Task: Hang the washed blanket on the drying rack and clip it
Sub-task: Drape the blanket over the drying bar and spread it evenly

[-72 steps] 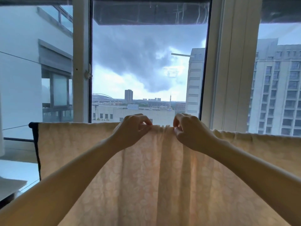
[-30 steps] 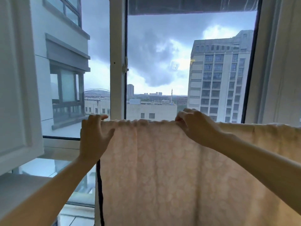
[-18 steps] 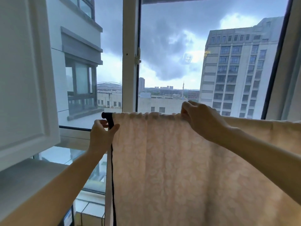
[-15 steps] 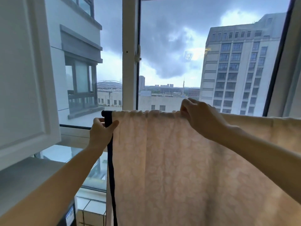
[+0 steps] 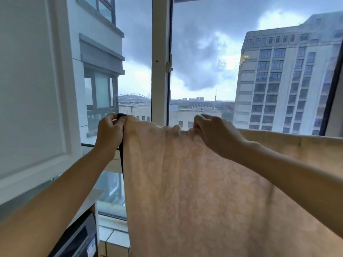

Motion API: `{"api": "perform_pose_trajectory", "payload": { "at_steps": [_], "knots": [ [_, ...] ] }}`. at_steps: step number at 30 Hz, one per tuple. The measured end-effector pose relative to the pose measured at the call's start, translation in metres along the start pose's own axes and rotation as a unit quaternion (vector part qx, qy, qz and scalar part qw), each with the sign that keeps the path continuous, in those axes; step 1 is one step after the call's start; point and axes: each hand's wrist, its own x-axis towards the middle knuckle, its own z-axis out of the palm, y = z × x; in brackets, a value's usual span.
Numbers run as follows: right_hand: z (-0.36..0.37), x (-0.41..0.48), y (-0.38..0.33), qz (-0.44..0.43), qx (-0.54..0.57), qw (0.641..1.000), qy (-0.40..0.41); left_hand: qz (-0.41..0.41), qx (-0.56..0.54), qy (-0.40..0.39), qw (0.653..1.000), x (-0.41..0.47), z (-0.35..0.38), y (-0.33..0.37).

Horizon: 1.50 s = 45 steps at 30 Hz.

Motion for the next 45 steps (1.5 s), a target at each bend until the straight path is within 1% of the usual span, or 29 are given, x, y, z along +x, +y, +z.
{"api": "perform_pose_trajectory", "payload": {
  "at_steps": [4,8,12,14,16,18,20,23,28,30,32,34,37,39,40,41,42,43,44,45],
  "knots": [
    [0.008,0.013,-0.012,-0.012,-0.007,1.0,0.001,0.001,-0.015,0.057,0.998,0.021,-0.02,-0.003],
    [0.019,0.026,-0.025,-0.017,0.009,1.0,-0.001,-0.02,-0.01,0.106,0.994,0.036,-0.047,-0.021],
    [0.026,0.038,-0.039,-0.026,0.039,0.999,-0.011,-0.046,0.023,0.126,0.991,0.038,-0.076,-0.048],
    [0.031,0.045,-0.046,-0.03,0.042,0.999,-0.01,-0.052,0.04,0.123,0.99,0.037,-0.088,-0.059],
    [0.038,0.051,-0.054,-0.034,0.034,0.999,-0.003,-0.058,0.053,0.09,0.993,0.032,-0.097,-0.065],
    [0.044,0.058,-0.062,-0.037,0.032,0.999,-0.001,-0.074,0.041,0.04,0.996,0.026,-0.105,-0.068],
    [0.048,0.063,-0.069,-0.037,0.041,0.998,-0.004,-0.072,0.085,0.012,0.994,0.02,-0.112,-0.074],
    [0.052,0.07,-0.078,-0.031,0.063,0.998,-0.004,-0.038,0.182,-0.005,0.983,0.014,-0.118,-0.085],
    [0.054,0.085,-0.091,-0.012,0.081,0.996,0.028,-0.006,0.254,0.014,0.967,0.012,-0.135,-0.104],
    [0.056,0.088,-0.099,-0.023,0.072,0.996,0.037,-0.022,0.301,0.001,0.953,0.01,-0.146,-0.119],
    [0.061,0.087,-0.106,-0.041,0.064,0.996,0.037,-0.07,0.336,-0.041,0.938,0.006,-0.154,-0.137],
    [0.067,0.085,-0.11,-0.051,0.064,0.996,0.033,-0.11,0.361,-0.071,0.923,-0.001,-0.155,-0.149],
    [0.072,0.082,-0.108,-0.059,0.065,0.996,0.031,-0.141,0.385,-0.117,0.904,-0.009,-0.145,-0.153],
    [0.07,0.079,-0.105,-0.065,0.072,0.995,0.032,-0.178,0.432,-0.184,0.865,-0.013,-0.133,-0.148],
    [0.068,0.077,-0.103,-0.069,0.075,0.994,0.032,-0.19,0.461,-0.209,0.841,-0.014,-0.127,-0.147],
    [0.067,0.076,-0.102,-0.073,0.076,0.994,0.034,-0.189,0.484,-0.226,0.824,-0.014,-0.121,-0.147],
    [0.066,0.074,-0.1,-0.078,0.074,0.994,0.033,-0.175,0.487,-0.24,0.821,-0.014,-0.114,-0.145],
    [0.065,0.072,-0.099,-0.082,0.071,0.994,0.032,-0.145,0.474,-0.255,0.83,-0.012,-0.106,-0.144],
    [0.065,0.071,-0.097,-0.084,0.068,0.994,0.029,-0.114,0.428,-0.269,0.855,-0.01,-0.098,-0.142],
    [0.064,0.07,-0.094,-0.085,0.067,0.994,0.025,-0.09,0.359,-0.283,0.885,-0.009,-0.088,-0.136]
  ]
}}
